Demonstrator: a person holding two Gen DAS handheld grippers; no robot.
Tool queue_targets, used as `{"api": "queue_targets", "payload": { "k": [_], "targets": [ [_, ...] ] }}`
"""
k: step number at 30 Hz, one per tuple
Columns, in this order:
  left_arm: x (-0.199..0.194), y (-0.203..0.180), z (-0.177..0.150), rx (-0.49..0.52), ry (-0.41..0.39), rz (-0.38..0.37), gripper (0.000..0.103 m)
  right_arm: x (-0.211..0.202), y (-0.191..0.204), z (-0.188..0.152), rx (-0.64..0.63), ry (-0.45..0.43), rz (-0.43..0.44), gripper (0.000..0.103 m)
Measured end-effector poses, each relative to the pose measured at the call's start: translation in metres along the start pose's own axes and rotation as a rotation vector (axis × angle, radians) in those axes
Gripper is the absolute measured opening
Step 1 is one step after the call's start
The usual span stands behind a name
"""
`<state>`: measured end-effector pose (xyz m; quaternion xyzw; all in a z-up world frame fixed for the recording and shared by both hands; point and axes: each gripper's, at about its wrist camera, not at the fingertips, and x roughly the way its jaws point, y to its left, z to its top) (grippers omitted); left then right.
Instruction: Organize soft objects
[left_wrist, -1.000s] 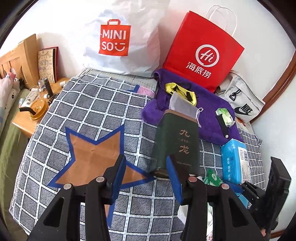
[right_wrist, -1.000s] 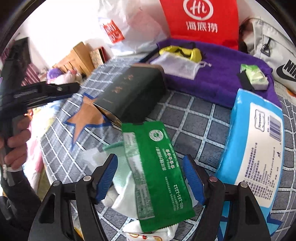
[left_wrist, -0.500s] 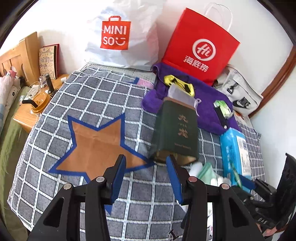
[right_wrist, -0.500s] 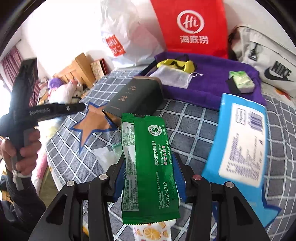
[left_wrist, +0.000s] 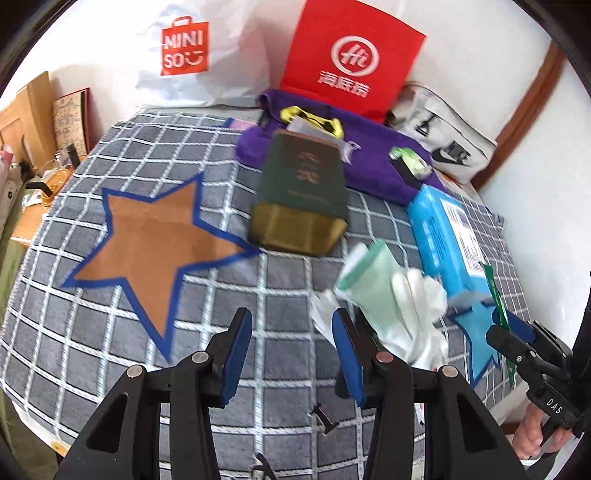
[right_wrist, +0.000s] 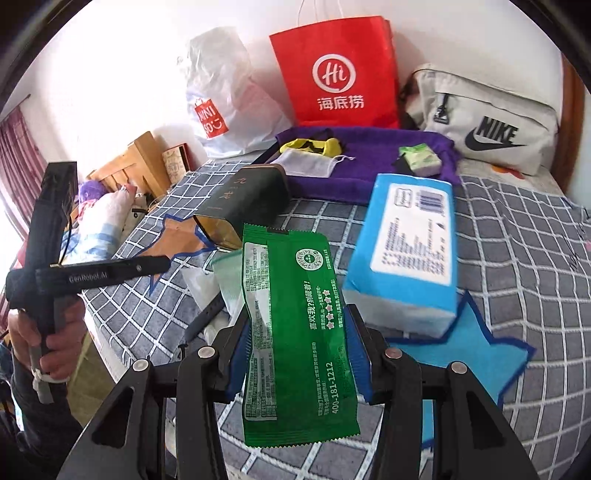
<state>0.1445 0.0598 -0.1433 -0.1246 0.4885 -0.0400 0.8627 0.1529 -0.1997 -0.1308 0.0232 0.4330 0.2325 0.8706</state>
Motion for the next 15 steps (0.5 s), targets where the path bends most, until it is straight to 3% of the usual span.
{"api": "queue_targets", "payload": {
  "k": [6,9,12,15],
  "targets": [
    [0.007,-0.015,-0.010,0.017,-0.048,-0.063,0.043,-0.010,-0.007,-0.025,0.003,-0.012,-0.041,0.047],
    [0.022,-0.019,-0.009,-0.006,-0.013,-0.068,0.035,-0.009,-0.013,-0.038,0.007,0.000,-0.063,0.047],
    [0.038,-0.027,-0.011,0.018,0.023,-0.052,0.034,-0.009,-0.021,-0.048,0.017,0.007,-0.092,0.047],
    [0.047,-0.032,-0.013,0.032,0.026,-0.020,0.019,-0.007,-0.030,-0.056,0.028,0.021,-0.121,0.047]
  ]
}}
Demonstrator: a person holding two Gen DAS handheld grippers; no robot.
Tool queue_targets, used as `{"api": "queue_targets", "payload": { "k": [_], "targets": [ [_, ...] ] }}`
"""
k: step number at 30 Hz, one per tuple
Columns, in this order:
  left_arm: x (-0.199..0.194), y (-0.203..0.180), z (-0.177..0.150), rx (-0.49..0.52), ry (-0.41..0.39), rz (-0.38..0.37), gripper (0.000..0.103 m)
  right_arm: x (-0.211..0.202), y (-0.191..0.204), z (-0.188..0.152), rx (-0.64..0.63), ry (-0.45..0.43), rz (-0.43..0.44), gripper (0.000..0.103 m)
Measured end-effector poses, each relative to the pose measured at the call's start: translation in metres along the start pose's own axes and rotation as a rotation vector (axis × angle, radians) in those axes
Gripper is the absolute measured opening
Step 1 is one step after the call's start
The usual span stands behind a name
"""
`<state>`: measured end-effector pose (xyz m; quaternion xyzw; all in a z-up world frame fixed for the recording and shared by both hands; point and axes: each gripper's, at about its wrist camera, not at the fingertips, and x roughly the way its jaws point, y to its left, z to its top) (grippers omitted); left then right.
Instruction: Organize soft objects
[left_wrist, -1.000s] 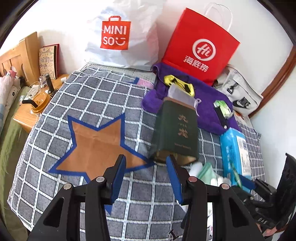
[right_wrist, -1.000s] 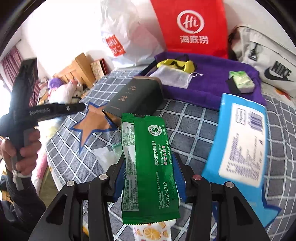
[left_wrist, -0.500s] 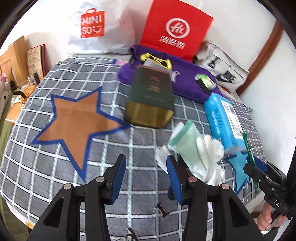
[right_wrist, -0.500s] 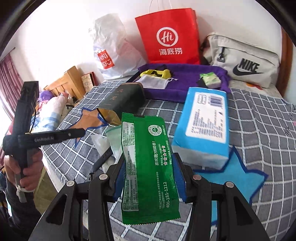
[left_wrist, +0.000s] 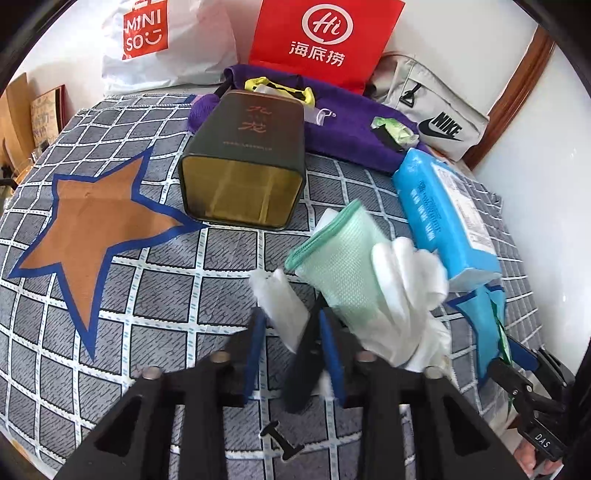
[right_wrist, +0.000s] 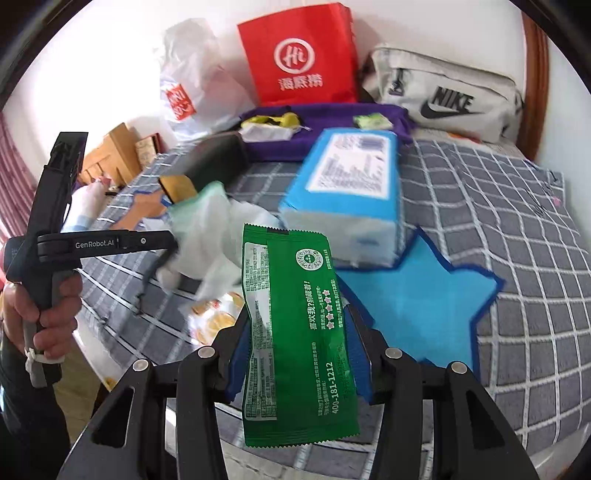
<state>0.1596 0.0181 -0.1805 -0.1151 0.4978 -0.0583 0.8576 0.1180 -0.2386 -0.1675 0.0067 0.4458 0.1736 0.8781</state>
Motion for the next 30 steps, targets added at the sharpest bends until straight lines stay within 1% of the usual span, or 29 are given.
{"api": "queue_targets", "payload": {
  "k": [1,2,4,7,10,14,19,20,21,22,25,28,30],
  "targets": [
    [0.001,0.000,-0.001,-0.006,-0.002,-0.009,0.013,0.001,-0.002,-0.003,-0.003,0.004,-0.023,0.047],
    [0.000,0.002,-0.001,-0.018,-0.007,-0.027,0.011,0.003,-0.005,-0.005,-0.006,0.005,-0.045,0.047],
    [-0.001,0.003,-0.002,-0.018,-0.014,-0.026,0.007,0.007,-0.011,-0.010,0.002,0.013,-0.080,0.047],
    [-0.007,0.006,-0.004,-0.003,-0.033,0.011,0.006,0.014,-0.018,-0.017,0.028,0.029,-0.084,0.047],
    [-0.013,0.014,-0.004,-0.014,-0.043,0.015,0.005,0.022,-0.020,-0.022,0.041,0.042,-0.089,0.047],
    [-0.026,0.027,-0.004,-0.028,-0.064,0.033,0.005,0.023,-0.016,-0.024,0.033,0.033,-0.100,0.047],
    [-0.029,0.031,-0.003,-0.048,-0.062,0.017,0.005,0.025,-0.014,-0.022,0.029,0.036,-0.115,0.047],
    [-0.026,0.030,-0.003,-0.051,-0.051,-0.004,0.005,0.025,-0.014,-0.022,0.028,0.037,-0.116,0.047],
    [-0.024,0.030,-0.003,-0.057,-0.044,-0.019,0.007,0.025,-0.013,-0.023,0.027,0.038,-0.116,0.047],
    [-0.021,0.030,-0.003,-0.067,-0.034,-0.030,0.012,0.024,-0.013,-0.023,0.025,0.039,-0.116,0.047],
    [-0.013,0.030,-0.002,-0.103,-0.037,-0.044,0.022,0.024,-0.013,-0.024,0.024,0.037,-0.115,0.047],
    [0.000,0.029,-0.002,-0.111,-0.015,-0.050,0.022,0.024,-0.012,-0.025,0.025,0.034,-0.115,0.047],
    [0.005,0.026,-0.002,-0.104,-0.028,-0.041,0.022,0.024,-0.011,-0.025,0.024,0.034,-0.118,0.047]
  ]
}}
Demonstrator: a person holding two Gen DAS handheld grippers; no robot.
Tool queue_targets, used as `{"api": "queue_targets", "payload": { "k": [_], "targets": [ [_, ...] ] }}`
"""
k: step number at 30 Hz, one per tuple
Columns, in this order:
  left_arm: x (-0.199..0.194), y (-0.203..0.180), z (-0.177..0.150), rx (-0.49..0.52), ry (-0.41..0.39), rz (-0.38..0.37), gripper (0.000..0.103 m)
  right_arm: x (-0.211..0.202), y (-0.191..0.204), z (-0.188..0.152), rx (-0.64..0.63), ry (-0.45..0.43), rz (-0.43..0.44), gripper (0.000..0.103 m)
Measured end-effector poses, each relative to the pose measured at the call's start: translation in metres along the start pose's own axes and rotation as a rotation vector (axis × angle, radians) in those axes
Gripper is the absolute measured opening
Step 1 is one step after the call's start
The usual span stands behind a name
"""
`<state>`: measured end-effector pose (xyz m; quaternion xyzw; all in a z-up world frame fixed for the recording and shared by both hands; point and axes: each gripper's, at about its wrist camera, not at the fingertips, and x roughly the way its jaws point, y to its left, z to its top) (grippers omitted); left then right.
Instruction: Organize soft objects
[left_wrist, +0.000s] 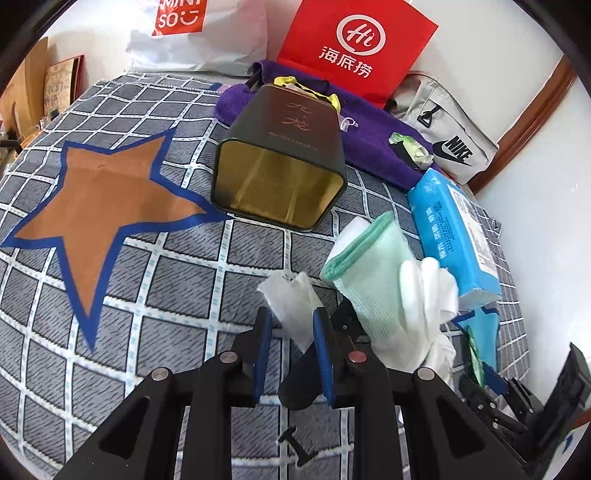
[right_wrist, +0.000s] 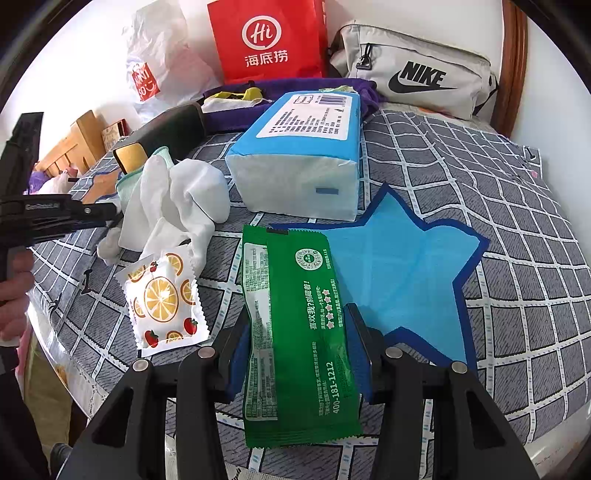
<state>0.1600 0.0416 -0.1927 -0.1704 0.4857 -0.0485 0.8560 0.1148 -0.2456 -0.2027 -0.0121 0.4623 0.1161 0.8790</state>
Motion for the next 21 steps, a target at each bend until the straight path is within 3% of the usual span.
{"api": "queue_targets", "payload": {
  "k": [8,10,12,16,21],
  "targets": [
    [0.011,0.007,0.008,-0.050,0.001,-0.042,0.020,0.001,-0.003,0.001,0.014,0.001,0.022,0.048],
    [0.012,0.002,0.007,-0.010,-0.005,-0.005,0.009,0.002,-0.003,0.002,0.013,0.000,0.023,0.048],
    [0.011,0.001,0.006,0.001,-0.015,0.014,0.007,0.003,-0.003,0.003,0.007,0.000,0.018,0.048],
    [-0.002,0.009,0.006,-0.046,-0.031,-0.028,0.005,0.003,0.001,0.004,-0.012,0.003,-0.010,0.045],
    [-0.031,0.021,0.009,-0.072,-0.080,-0.019,0.005,-0.002,0.003,0.006,-0.011,0.010,-0.006,0.042]
  ]
}}
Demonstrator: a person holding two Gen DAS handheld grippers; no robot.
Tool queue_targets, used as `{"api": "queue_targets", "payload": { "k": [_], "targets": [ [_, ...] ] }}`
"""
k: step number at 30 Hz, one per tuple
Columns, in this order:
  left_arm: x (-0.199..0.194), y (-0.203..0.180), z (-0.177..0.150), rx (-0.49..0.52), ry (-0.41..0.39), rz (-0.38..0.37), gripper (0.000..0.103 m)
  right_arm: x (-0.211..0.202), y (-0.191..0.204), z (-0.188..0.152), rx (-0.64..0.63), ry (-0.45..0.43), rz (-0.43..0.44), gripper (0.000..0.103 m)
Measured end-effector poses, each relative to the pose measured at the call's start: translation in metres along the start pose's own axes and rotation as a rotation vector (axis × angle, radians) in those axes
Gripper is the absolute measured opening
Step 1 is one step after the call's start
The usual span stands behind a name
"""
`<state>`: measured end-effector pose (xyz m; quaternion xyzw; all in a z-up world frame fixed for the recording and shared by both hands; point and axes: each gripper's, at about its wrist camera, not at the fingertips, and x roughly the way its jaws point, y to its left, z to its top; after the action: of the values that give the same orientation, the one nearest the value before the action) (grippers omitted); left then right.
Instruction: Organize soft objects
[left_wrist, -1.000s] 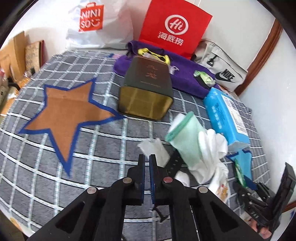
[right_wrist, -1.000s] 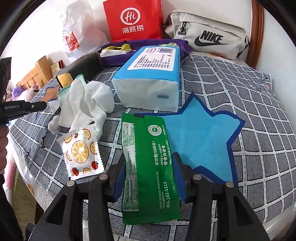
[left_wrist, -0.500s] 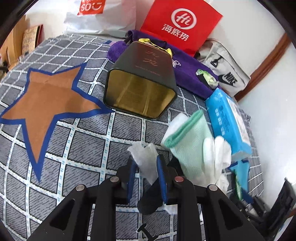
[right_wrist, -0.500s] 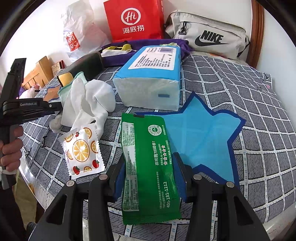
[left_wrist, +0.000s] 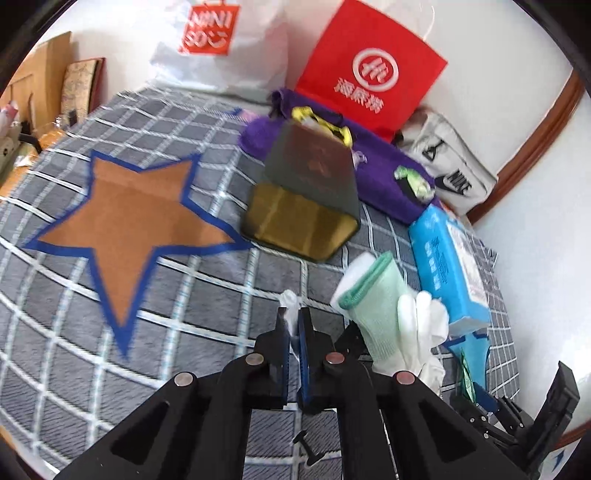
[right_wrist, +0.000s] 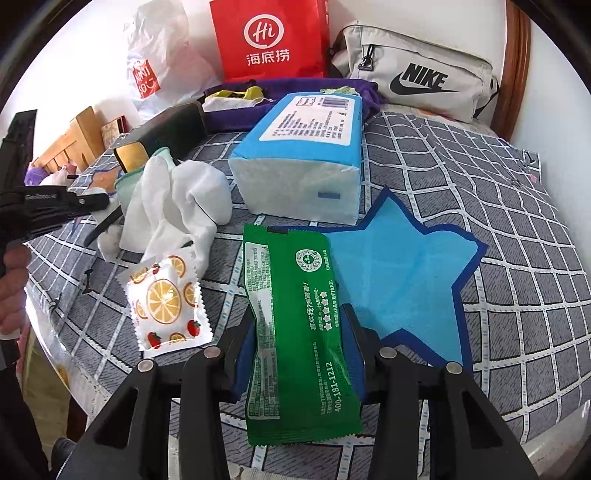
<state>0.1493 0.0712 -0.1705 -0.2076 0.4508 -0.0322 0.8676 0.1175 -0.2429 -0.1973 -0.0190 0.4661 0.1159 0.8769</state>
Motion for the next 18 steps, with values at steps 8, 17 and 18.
{"api": "queue_targets", "payload": {
  "k": [8,17,18],
  "targets": [
    [-0.038,0.013,0.012,-0.033,-0.060,-0.012,0.005,-0.017,0.011,0.017,-0.034,-0.029,0.011,0.041],
    [-0.064,0.012,0.024,-0.041,-0.107,-0.037,0.005,-0.039,0.017,0.038,-0.043,-0.070,0.021,0.041],
    [-0.067,0.010,0.027,-0.043,-0.110,-0.039,0.005,-0.041,0.017,0.041,-0.045,-0.075,0.020,0.041]
  ]
}}
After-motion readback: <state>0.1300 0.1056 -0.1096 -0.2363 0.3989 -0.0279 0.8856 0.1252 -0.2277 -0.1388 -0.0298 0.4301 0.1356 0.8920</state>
